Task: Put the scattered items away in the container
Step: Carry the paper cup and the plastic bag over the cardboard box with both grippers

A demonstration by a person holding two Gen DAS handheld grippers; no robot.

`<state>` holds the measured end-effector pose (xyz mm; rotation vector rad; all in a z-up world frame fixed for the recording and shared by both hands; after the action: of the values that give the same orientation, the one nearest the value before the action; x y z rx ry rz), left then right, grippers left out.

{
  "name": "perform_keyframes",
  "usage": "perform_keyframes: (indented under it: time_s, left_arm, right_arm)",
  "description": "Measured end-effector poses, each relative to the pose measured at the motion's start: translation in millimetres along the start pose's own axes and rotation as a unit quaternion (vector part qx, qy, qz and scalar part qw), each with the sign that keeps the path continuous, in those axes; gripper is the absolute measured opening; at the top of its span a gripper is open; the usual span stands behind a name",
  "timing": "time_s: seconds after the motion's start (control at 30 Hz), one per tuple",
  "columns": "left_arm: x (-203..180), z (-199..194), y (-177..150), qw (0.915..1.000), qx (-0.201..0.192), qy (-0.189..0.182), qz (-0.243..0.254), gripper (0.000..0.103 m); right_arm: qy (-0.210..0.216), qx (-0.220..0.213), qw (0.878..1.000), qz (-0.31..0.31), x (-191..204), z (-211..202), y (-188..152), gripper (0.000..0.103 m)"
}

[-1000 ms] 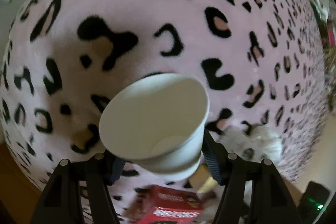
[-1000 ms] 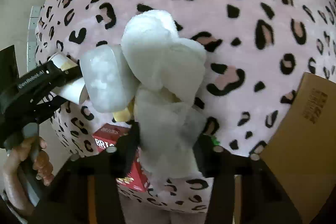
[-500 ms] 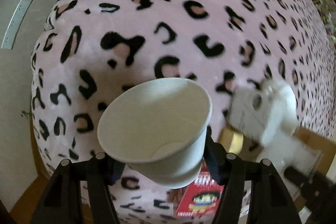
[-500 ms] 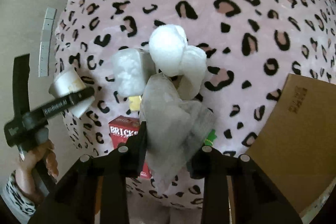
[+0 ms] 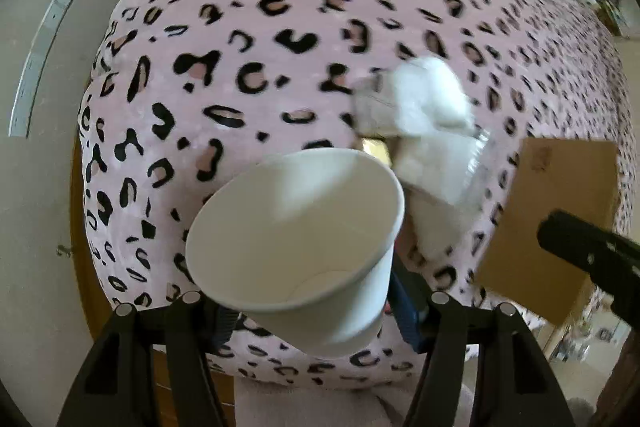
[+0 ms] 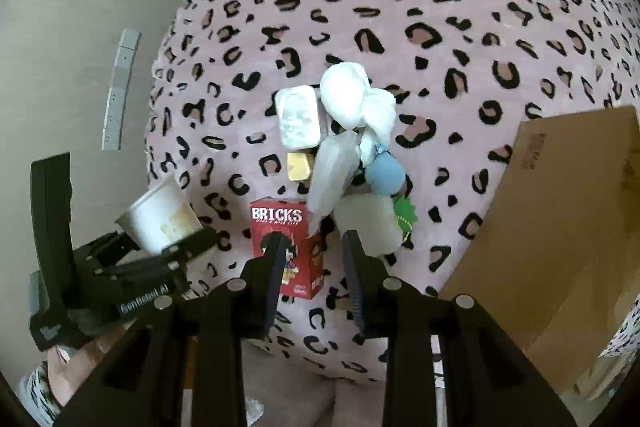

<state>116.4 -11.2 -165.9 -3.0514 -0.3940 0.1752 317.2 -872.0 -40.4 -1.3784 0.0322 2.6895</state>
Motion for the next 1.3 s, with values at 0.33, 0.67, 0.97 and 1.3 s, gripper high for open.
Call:
perform_keyframes:
  time_s: [0.33, 0.67, 0.97, 1.3]
  left_arm:
    - [-0.5, -30.6, -35.0, 0.9996, -0.02, -0.012, -0.016, 0.065]
    - [31.7, -20.8, -65.1, 0.9984, 0.001, -0.009, -0.055, 0.065]
    - [26.9, -30.1, -55.5, 0.9996, -0.017, 0.008, -0.019, 0.065]
    - [-17.7, -52.3, -46.0, 0.9983, -0.039, 0.008, 0.043, 0.065]
  right_arm:
    - [-0.007, 0.027, 0.999, 0.026, -23.7, 12.5, -6.6, 0.065]
    - [-0.05, 0.13, 0.99, 0.011, -46.5, 116.5, 22.2, 0.045]
    - [-0.042, 0.115, 0.991, -0.049, -21.6, 78.4, -1.0, 0.025]
    - [0.005, 0.072, 0.995, -0.068, 4.7, -14.0, -25.8, 0.025]
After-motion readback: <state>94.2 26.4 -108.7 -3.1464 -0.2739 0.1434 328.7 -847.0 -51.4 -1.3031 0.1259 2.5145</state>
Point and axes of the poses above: each gripper's, at about its wrist camera, not at the fingertips, and z roughly the way its jaws point, x to its left, y to its top, the point moved 8 cm from there along z, roughly the way its jaws point, and after that the axes turned 3 degrees about -z, right-handed, at the moved point
